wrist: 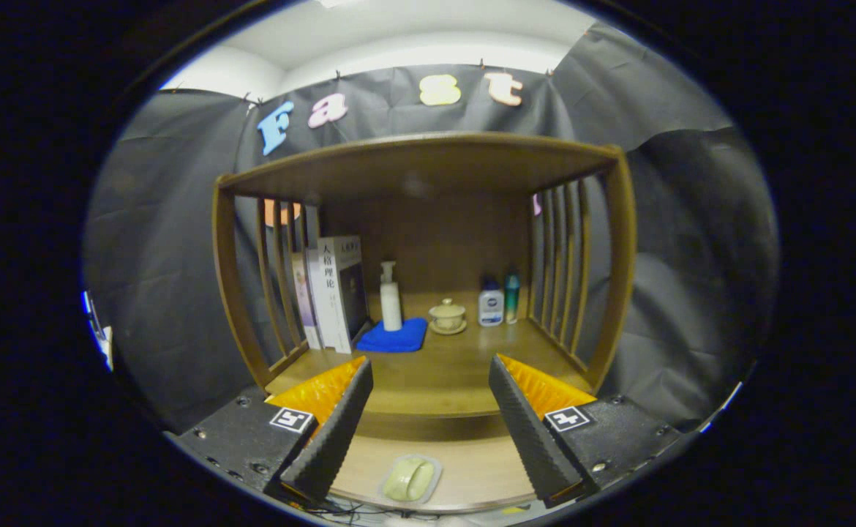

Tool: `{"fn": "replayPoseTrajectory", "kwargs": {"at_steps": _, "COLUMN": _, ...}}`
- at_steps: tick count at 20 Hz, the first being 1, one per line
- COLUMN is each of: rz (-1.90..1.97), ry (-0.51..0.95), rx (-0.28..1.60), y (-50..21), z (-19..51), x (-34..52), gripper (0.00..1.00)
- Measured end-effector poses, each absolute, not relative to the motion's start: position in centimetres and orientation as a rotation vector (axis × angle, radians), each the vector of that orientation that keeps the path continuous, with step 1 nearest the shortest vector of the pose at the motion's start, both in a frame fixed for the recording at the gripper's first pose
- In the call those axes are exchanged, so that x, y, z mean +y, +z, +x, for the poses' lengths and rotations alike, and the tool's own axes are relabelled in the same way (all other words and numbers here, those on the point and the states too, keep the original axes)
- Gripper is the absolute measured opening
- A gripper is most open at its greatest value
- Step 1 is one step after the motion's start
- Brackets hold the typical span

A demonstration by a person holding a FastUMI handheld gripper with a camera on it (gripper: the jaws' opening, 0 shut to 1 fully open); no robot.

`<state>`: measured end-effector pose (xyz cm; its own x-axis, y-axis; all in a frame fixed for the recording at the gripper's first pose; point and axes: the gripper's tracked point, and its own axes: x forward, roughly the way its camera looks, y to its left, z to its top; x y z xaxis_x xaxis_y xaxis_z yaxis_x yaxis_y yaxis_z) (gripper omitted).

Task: Pull open the drawer, take out the items inside it, and place them on the countertop above the cabinet.

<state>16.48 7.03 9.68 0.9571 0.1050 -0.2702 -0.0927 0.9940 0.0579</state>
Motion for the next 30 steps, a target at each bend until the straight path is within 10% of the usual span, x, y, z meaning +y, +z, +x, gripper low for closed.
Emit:
{"fn": "replayPoseTrajectory", "kwargs": {"at_steps": 12, "rz": 0.049, "ry": 0.061, "rx": 1.049, "y": -9.6, "z": 18.3, "x": 9.8, "gripper": 0.89}}
{"fn": "replayPoseTrajectory", "kwargs": {"at_steps": 26, "rz": 0.016, "ry": 0.006, "rx": 1.229, "y": -13.9, "z": 16.3, "x": 8.9, "gripper": 0.24}}
{"fn": "replayPoseTrajectory", "kwargs": {"at_steps": 30, "rz": 0.022, "ry": 0.019, "rx": 1.224, "y": -12.8, "z": 16.2, "x": 8.7, "gripper": 0.2}}
